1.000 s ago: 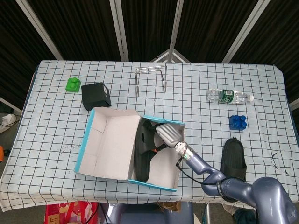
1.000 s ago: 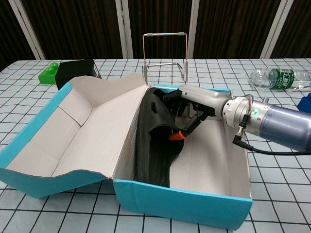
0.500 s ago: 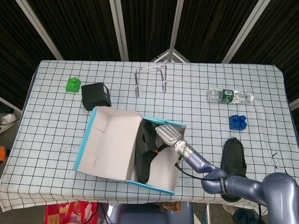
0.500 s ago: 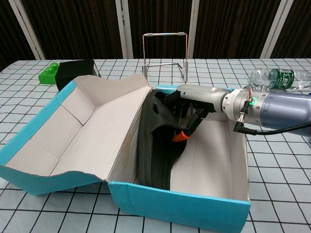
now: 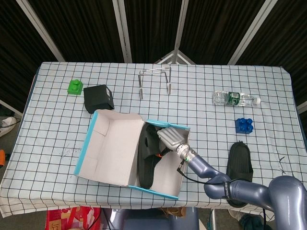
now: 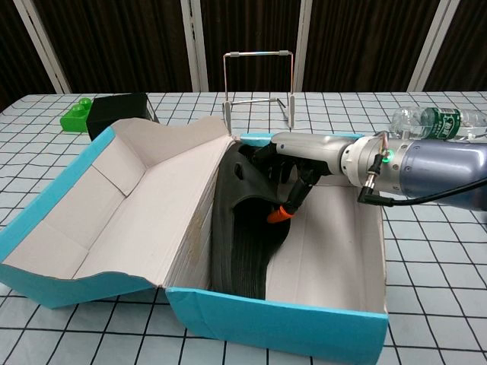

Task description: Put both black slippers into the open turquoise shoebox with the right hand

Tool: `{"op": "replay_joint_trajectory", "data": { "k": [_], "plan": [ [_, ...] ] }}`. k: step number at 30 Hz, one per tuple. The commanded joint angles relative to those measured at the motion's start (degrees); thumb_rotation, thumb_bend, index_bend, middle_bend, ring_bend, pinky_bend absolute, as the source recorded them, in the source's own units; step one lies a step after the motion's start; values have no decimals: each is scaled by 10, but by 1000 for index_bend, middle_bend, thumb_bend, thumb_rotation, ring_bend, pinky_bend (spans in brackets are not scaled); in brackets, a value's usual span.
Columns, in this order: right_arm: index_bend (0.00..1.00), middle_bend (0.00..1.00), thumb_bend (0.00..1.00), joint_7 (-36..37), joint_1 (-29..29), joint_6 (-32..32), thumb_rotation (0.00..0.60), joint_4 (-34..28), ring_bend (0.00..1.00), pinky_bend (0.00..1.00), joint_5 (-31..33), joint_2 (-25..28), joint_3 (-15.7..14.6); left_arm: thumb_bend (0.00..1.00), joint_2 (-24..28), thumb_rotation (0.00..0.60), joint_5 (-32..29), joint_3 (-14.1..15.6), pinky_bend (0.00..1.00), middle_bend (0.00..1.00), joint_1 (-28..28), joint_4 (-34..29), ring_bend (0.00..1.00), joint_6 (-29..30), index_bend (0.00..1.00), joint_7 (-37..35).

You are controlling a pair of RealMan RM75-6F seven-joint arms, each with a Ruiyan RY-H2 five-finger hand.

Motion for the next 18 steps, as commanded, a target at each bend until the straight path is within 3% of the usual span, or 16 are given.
{"op": "replay_joint_trajectory", "data": {
  "k": [1,9,18],
  "plan": [
    [553,443,482,-1,1,1,600,-11,415,258,4,7,4,643,0,600,0,0,97,61,0,0,28,0,230,1],
    [456,387,407,2,0,4,600,-38,347,213,12,29,14,643,0,600,1,1,97,61,0,-1,28,0,230,3],
    [424,295,353,16,-2,12,600,-53,272,197,13,38,24,643,-1,600,3,3,97,61,-1,-2,28,-1,235,8]
  ]
}}
